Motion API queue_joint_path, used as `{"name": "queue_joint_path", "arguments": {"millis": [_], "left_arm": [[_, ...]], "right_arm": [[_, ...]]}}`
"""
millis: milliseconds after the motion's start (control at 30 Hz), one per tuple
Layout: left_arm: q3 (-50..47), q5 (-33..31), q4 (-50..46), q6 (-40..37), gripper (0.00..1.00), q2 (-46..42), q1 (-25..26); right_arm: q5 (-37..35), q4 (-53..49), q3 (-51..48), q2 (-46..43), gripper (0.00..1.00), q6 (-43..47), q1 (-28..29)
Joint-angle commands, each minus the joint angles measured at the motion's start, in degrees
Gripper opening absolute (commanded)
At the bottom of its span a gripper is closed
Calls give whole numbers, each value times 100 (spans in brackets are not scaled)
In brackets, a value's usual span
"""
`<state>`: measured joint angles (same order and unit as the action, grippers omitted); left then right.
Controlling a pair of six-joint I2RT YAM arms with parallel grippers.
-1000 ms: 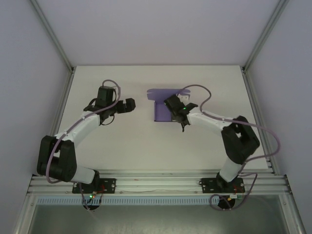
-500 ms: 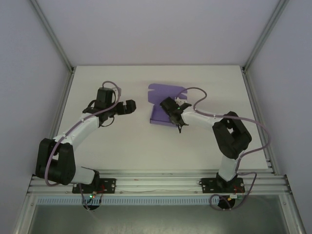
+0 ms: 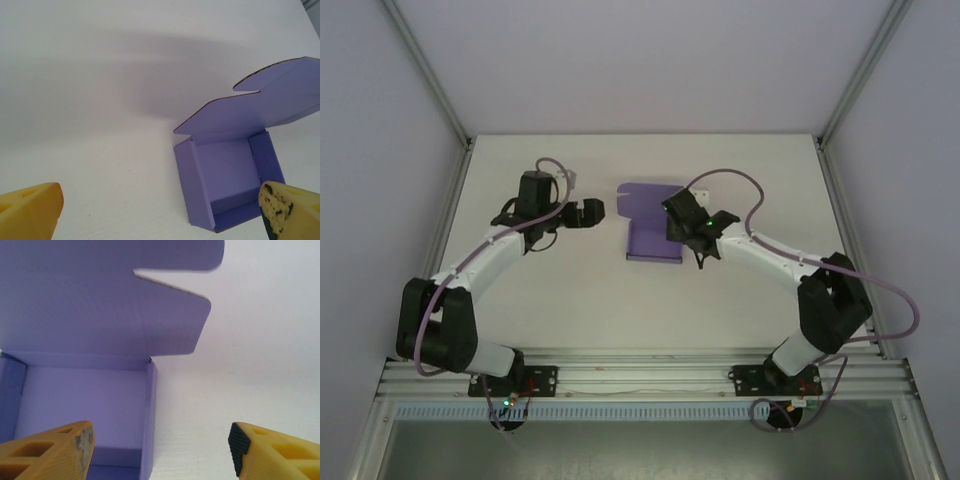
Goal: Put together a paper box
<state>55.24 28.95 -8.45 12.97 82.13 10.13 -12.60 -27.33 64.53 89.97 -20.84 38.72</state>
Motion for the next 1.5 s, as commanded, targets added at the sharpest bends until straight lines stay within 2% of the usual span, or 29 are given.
{"name": "queue_joint_path", "arguments": {"millis": [0,100,133,200,267,333,400,533,667,800,900,967,1100,1133,1267,1333,1467], "left_arm": [[337,349,50,-596,100,181,94],[606,747,-248,-1607,100,423,111],[732,820,-373,-1923,100,521,112],[1031,799,-597,-2406,100,744,110],[1413,1052,-887,-2924,100,1003,96],[1809,1479,-1225,-3493,100,1320,107],[2509,1890,-2231,-4330,100,1779,128],[3612,2030,-3708,-5412,100,2548,185],[4027,1790,-3874,-5804,100,2912,275],[4772,1042,-4338,-6007,92,3435,510],[5245,1110,-4707,-6166,83,3766,526],[5417,1062,-4893,-6222,69,3894,535],[5419,891,-4899,-6220,31,3908,560],[5426,886,-4877,-6185,27,3907,578],[5438,898,-4817,-6127,19,3856,656],[5427,871,-4789,-6124,19,3811,683],[5475,769,-4752,-6037,11,3793,727]], "right_arm": [[75,315,-160,-416,77,711,-180],[1285,611,-286,-802,84,2213,-528],[1613,526,-258,-879,90,2707,-635],[1829,436,-207,-996,100,3444,-851],[2240,326,-71,-1016,100,4008,-1163],[3073,144,114,-931,100,4594,-1528],[3617,-7,358,-747,100,5231,-1770],[3991,-690,1003,-144,100,6272,-2008],[4177,-1304,1822,644,99,6751,-2158],[4172,-2098,2789,1461,91,6987,-2176],[4209,-2539,3156,1793,82,7102,-2176],[4179,-2675,3203,1868,72,7213,-2178],[3980,-2850,3271,1970,39,7270,-2176],[3939,-2889,3294,1994,34,7265,-2176],[3958,-2841,3294,2033,25,7226,-2177],[4022,-2886,3357,2059,23,7234,-2180],[4251,-2928,3409,2085,24,7287,-2177]]}}
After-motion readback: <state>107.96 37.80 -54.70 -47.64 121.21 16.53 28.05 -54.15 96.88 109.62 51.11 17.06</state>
